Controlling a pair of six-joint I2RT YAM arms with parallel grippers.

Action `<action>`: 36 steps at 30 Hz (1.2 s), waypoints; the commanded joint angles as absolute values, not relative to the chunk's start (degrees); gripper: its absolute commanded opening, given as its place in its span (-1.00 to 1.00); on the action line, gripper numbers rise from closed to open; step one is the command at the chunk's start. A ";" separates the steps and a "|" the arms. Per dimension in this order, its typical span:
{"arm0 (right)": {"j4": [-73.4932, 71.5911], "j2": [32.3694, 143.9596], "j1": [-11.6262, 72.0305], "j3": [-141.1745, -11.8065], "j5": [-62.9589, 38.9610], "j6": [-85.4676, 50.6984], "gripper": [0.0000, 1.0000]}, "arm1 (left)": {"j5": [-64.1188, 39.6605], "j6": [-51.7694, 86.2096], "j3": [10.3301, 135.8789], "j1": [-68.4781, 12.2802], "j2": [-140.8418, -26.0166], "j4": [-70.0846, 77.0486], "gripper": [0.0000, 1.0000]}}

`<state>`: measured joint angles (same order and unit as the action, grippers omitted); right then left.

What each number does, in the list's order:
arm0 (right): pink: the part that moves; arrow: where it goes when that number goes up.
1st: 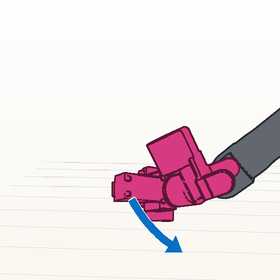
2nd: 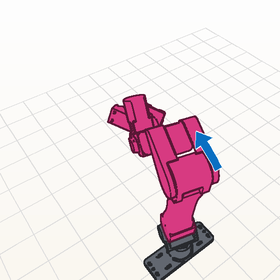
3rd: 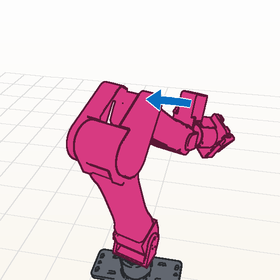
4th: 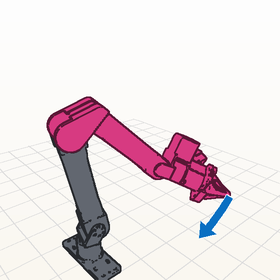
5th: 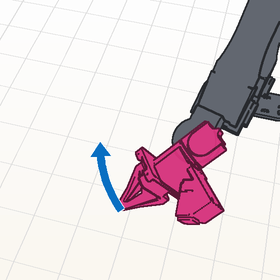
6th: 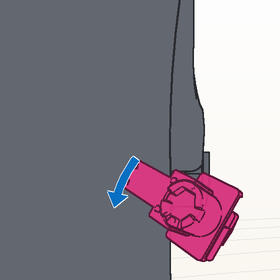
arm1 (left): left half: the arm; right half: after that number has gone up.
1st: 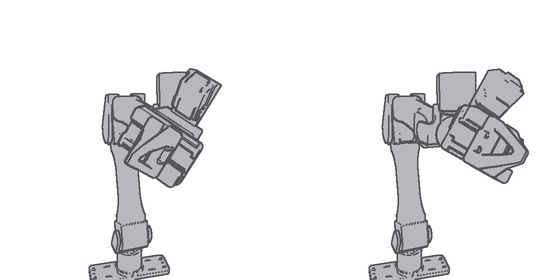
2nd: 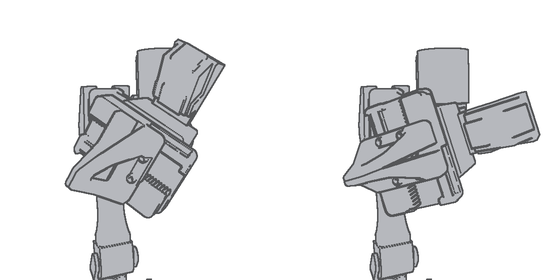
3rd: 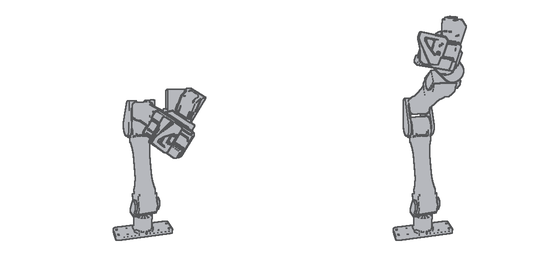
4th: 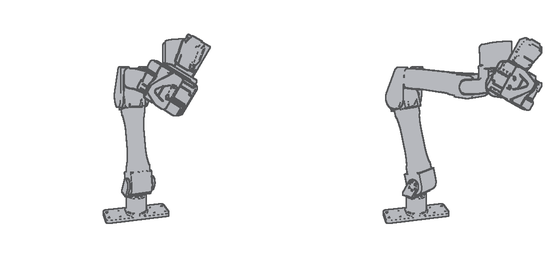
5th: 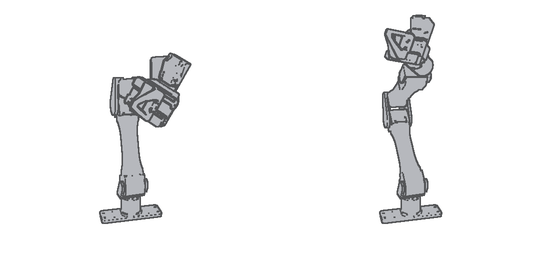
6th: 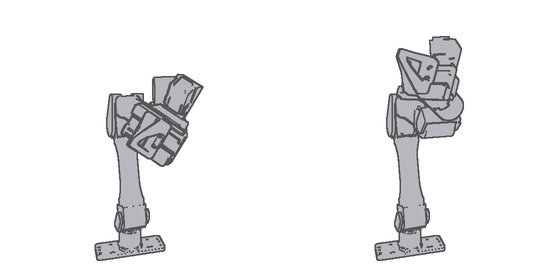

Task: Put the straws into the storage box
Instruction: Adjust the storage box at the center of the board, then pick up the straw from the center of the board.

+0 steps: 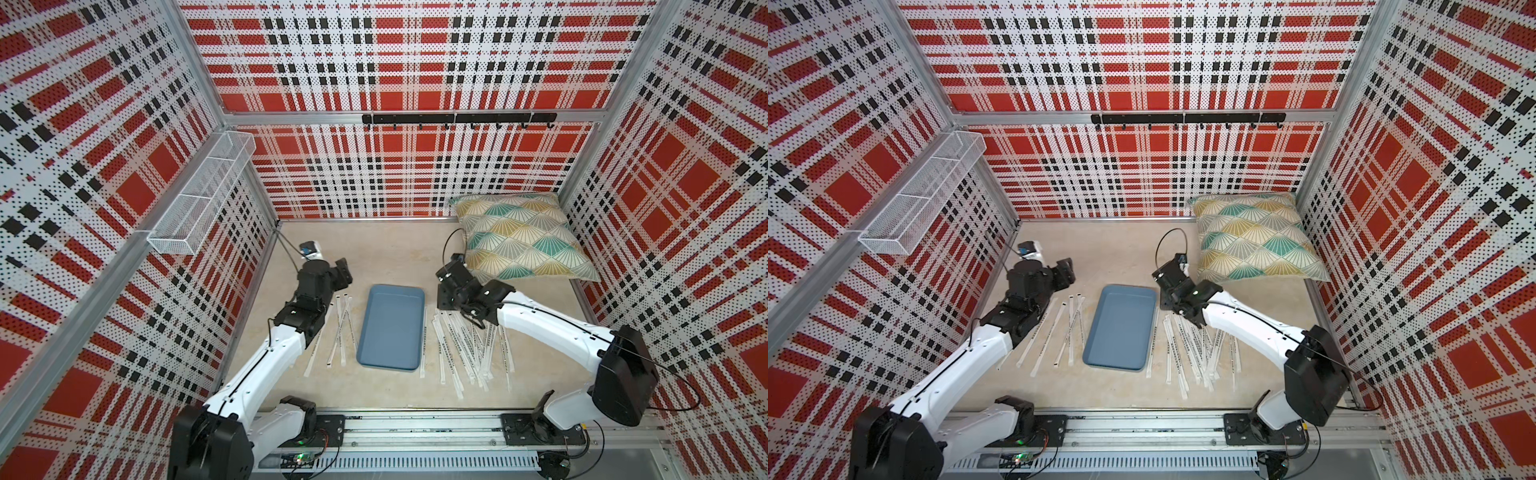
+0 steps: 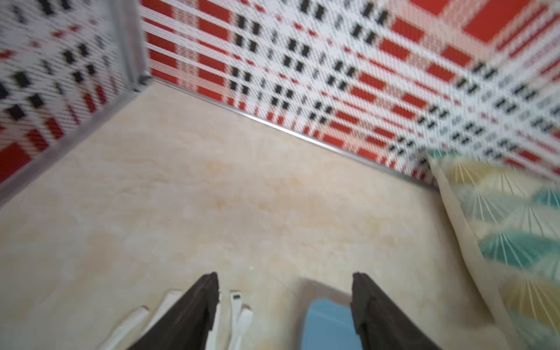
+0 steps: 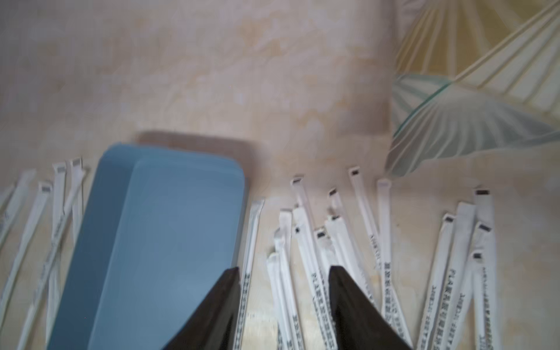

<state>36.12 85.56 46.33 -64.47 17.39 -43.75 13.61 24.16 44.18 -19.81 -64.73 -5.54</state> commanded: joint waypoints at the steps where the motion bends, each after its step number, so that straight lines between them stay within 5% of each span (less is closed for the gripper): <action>1: 39.51 83.74 49.62 -62.13 12.20 -50.00 -0.17 | 10.30 22.45 45.31 -24.15 -68.01 -14.94 0.54; 5: 38.97 84.73 52.86 -60.11 8.95 -55.21 -0.38 | 4.16 25.04 41.67 -22.95 -67.92 -14.41 0.56; 11: 34.17 89.65 53.61 -59.55 6.91 -58.25 -0.32 | -12.45 29.54 35.45 -11.18 -66.72 -6.00 0.55; 27: 30.67 102.02 53.53 -63.23 7.37 -59.61 -0.29 | -3.09 29.01 35.30 -18.24 -72.23 -7.03 0.34; 36: 32.29 104.66 53.44 -63.31 9.92 -59.14 -0.57 | -5.98 33.79 31.47 -19.24 -72.66 -1.92 0.10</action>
<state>31.35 103.83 53.36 -62.74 8.08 -59.42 -4.80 31.53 32.97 -18.85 -72.77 -5.30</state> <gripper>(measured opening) 0.228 0.559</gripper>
